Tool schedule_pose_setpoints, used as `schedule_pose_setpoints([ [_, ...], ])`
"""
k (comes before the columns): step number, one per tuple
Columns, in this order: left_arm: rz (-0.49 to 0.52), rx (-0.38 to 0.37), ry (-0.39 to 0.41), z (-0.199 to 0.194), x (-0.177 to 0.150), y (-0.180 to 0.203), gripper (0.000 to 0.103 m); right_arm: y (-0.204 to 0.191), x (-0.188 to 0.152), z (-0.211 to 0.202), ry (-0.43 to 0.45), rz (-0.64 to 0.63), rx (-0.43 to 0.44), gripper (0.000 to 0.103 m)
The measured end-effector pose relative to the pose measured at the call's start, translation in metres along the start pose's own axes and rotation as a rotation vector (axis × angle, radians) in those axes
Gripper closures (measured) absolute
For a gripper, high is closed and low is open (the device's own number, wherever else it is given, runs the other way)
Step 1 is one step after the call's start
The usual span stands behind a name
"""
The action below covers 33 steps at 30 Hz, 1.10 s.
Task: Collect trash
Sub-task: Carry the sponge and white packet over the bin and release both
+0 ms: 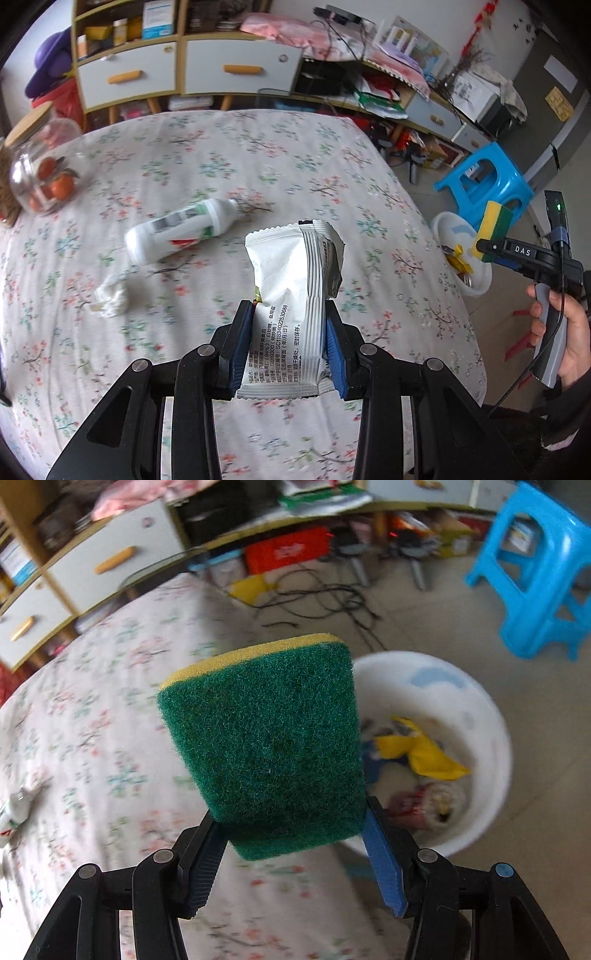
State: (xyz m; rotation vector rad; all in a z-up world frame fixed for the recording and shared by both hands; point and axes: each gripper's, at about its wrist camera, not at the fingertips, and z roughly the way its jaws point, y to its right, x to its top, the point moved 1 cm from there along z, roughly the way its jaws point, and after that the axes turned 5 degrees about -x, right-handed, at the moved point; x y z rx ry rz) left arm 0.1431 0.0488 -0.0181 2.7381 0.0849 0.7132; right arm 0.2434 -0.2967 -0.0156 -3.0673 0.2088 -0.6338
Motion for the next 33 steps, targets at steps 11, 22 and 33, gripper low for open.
schedule_pose_setpoints([
  [11,0.087,-0.077,-0.026,0.031,0.014,0.069,0.064,0.062,0.006,0.000,0.004,0.128,-0.032,0.022],
  [22,0.245,-0.135,-0.081,0.088,0.033,0.161,0.064,0.110,-0.006,-0.019,0.022,0.150,-0.057,0.021],
  [33,0.356,-0.173,-0.116,0.147,0.044,0.250,0.064,0.162,-0.020,-0.021,0.020,0.117,-0.129,0.021],
])
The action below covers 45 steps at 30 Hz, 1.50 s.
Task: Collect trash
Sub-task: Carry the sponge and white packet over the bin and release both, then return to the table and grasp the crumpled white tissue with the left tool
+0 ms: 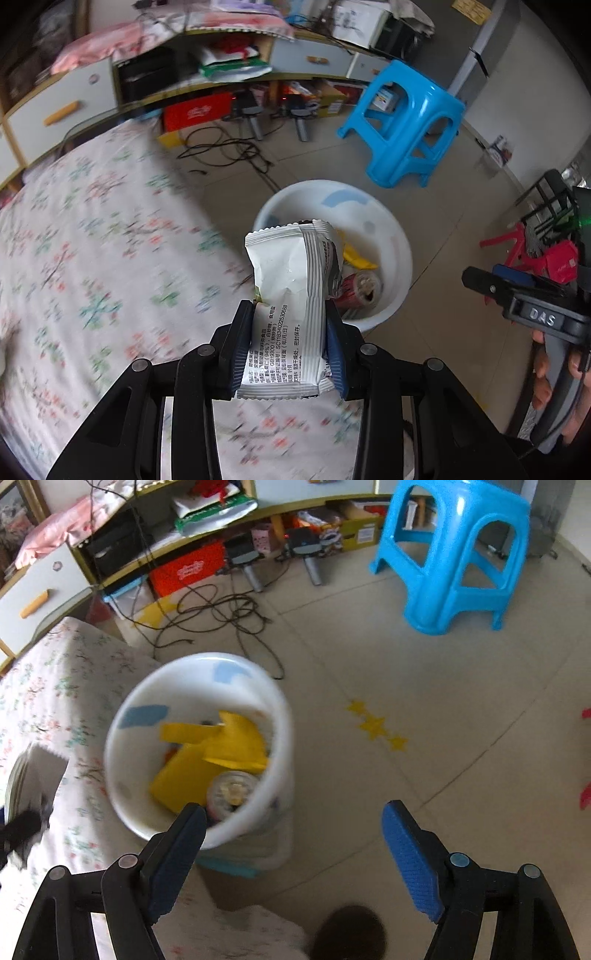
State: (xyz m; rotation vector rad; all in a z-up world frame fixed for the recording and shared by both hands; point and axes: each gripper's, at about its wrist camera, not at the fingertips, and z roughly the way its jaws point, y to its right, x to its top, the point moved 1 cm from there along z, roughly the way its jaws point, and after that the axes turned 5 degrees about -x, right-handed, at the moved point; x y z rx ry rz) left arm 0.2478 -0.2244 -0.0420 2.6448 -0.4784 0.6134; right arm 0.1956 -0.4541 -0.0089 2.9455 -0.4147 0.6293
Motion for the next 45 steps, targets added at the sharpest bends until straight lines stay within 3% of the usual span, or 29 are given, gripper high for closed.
schedule_pose_setpoints([
  [6,0.073,0.031,0.034,0.019,0.016,0.023,0.059,0.028,-0.001,0.002,-0.013,0.053,0.016,0.021],
  [8,0.104,0.041,0.039,0.023,0.019,0.028,0.041,0.033,-0.002,0.000,-0.012,0.060,0.018,0.021],
  [11,0.109,0.082,0.027,0.025,0.020,0.031,0.023,0.038,-0.001,0.000,-0.011,0.071,0.026,0.021],
  [13,0.111,0.099,0.017,0.025,0.019,0.033,0.019,0.041,-0.002,0.000,-0.012,0.076,0.030,0.021],
  [23,0.094,0.164,0.026,-0.009,-0.002,0.008,0.011,0.034,-0.004,-0.009,0.001,0.061,0.053,0.021],
  [34,0.046,0.224,0.026,-0.062,-0.034,-0.041,0.003,-0.021,-0.012,-0.026,0.014,-0.040,0.103,0.021],
  [45,-0.149,0.277,0.042,-0.135,-0.112,-0.134,0.000,-0.088,-0.027,-0.033,-0.010,-0.143,0.179,0.021],
])
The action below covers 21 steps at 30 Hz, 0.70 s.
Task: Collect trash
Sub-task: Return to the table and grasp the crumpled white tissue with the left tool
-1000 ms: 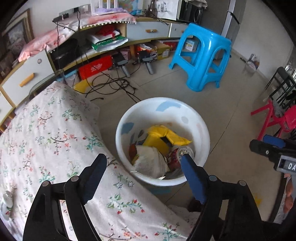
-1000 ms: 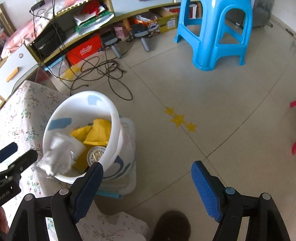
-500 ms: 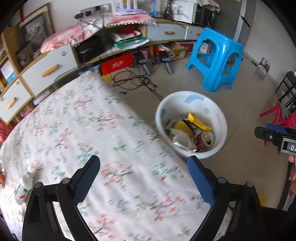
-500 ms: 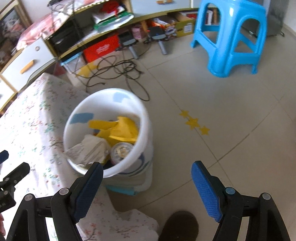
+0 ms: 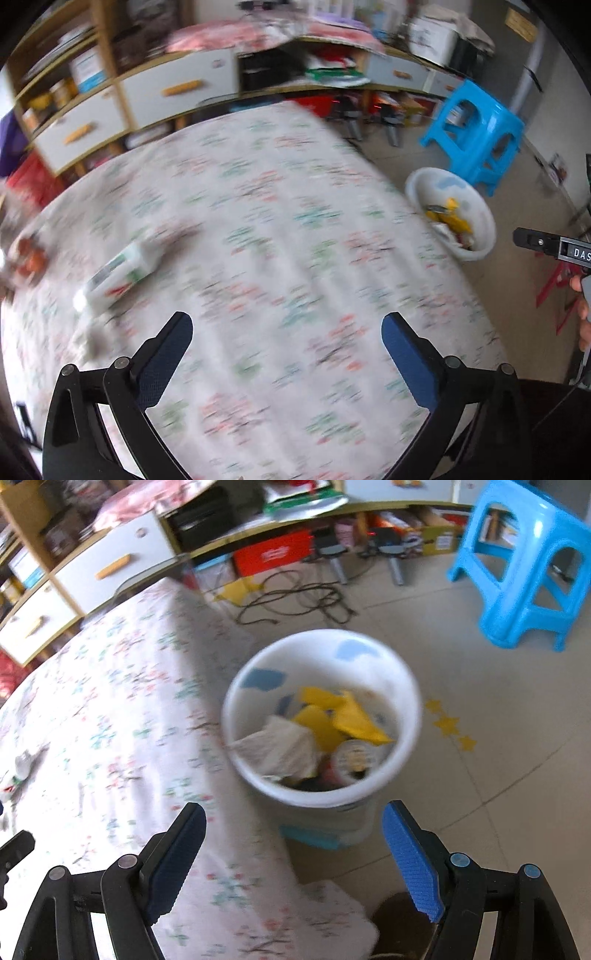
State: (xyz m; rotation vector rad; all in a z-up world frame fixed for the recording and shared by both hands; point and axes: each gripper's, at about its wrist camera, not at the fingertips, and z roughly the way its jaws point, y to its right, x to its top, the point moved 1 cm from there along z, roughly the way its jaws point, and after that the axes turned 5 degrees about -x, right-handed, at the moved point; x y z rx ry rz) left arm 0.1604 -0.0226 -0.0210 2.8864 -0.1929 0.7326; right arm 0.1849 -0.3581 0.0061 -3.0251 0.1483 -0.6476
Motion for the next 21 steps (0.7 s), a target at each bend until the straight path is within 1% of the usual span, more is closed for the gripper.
schedule_pose_setpoints([
  [7,-0.162,0.059,-0.024,-0.020,-0.035,-0.091,0.000,-0.062,-0.002,0.006,-0.011,-0.106,0.024,0.021],
  [10,-0.217,0.078,-0.030,-0.025,-0.051,-0.124,0.000,-0.087,-0.005,0.011,-0.029,-0.131,0.053,0.020],
  [12,-0.256,0.100,-0.052,-0.025,-0.062,-0.147,0.000,-0.100,-0.007,0.014,-0.037,-0.145,0.061,0.019],
  [13,-0.265,0.114,-0.063,-0.024,-0.065,-0.155,0.000,-0.108,-0.009,0.016,-0.042,-0.157,0.061,0.019],
  [14,-0.268,0.154,-0.074,-0.022,-0.070,-0.165,0.000,-0.114,-0.010,0.018,-0.045,-0.165,0.059,0.019],
  [16,-0.258,0.191,-0.068,-0.021,-0.075,-0.178,0.000,-0.127,-0.013,0.024,-0.053,-0.186,0.051,0.019],
  [19,-0.262,0.196,-0.047,-0.019,-0.078,-0.189,0.000,-0.144,-0.015,0.033,-0.069,-0.211,0.043,0.019],
  [21,-0.273,0.177,-0.030,-0.017,-0.076,-0.196,0.001,-0.153,-0.017,0.037,-0.077,-0.223,0.040,0.019],
])
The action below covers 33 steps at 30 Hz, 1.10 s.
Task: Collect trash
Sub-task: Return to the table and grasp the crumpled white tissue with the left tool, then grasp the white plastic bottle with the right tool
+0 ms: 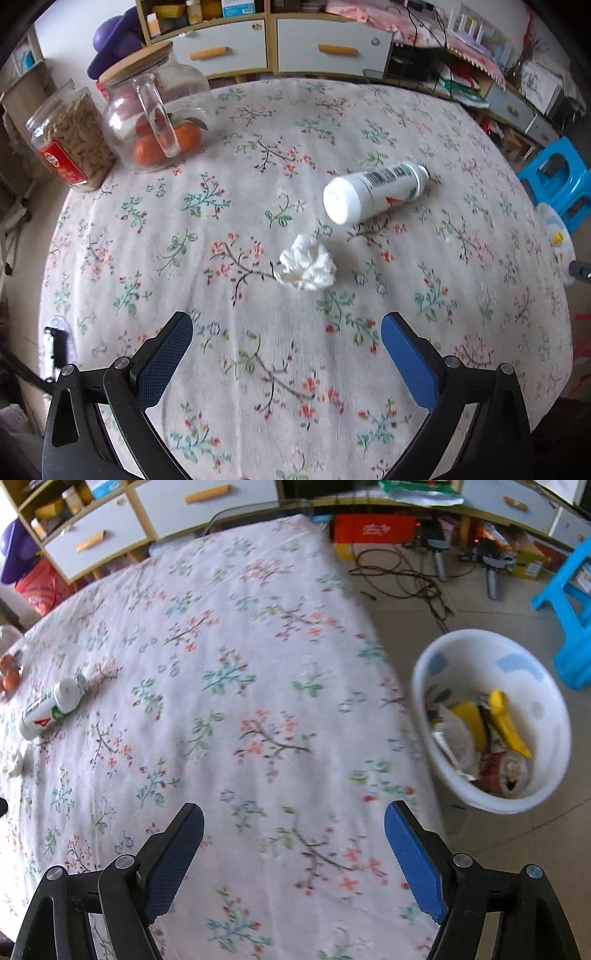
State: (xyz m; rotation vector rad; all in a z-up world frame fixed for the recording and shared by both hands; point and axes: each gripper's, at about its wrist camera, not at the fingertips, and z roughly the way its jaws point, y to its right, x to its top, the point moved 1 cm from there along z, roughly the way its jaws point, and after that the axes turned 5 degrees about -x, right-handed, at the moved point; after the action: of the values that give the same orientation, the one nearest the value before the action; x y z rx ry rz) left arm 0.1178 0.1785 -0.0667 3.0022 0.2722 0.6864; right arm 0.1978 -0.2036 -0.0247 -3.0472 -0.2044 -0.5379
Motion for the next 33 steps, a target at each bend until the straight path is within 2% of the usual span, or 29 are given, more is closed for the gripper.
schedule_pose_setpoints([
  [4,0.009,-0.046,-0.006,0.010,0.006,0.002,0.019,-0.021,0.004,0.009,-0.012,-0.014,0.000,0.019],
  [9,-0.058,-0.103,-0.012,0.026,0.018,-0.001,0.039,-0.043,0.011,0.017,-0.021,-0.023,0.012,0.019],
  [12,-0.088,-0.118,-0.014,0.034,0.023,-0.004,0.054,-0.057,0.016,0.021,-0.024,-0.033,0.022,0.019],
  [14,-0.104,-0.118,-0.012,0.035,0.026,-0.006,0.069,-0.067,0.020,0.024,-0.024,-0.036,0.028,0.019],
  [15,-0.110,-0.124,-0.014,0.035,0.027,-0.007,0.073,-0.071,0.022,0.025,-0.024,-0.035,0.034,0.019],
  [19,-0.114,-0.136,-0.019,0.029,0.025,-0.008,0.078,-0.093,0.029,0.030,-0.023,-0.028,0.062,0.019],
  [24,-0.109,-0.121,-0.004,0.007,0.017,-0.014,0.078,-0.125,0.038,0.036,-0.022,-0.030,0.109,0.019],
  [28,-0.110,-0.075,0.013,-0.009,0.008,-0.025,0.078,-0.157,0.046,0.043,-0.022,-0.038,0.154,0.019],
  [33,-0.162,-0.075,0.027,-0.026,-0.003,-0.048,0.078,-0.197,0.059,0.049,0.008,-0.062,0.187,0.019],
])
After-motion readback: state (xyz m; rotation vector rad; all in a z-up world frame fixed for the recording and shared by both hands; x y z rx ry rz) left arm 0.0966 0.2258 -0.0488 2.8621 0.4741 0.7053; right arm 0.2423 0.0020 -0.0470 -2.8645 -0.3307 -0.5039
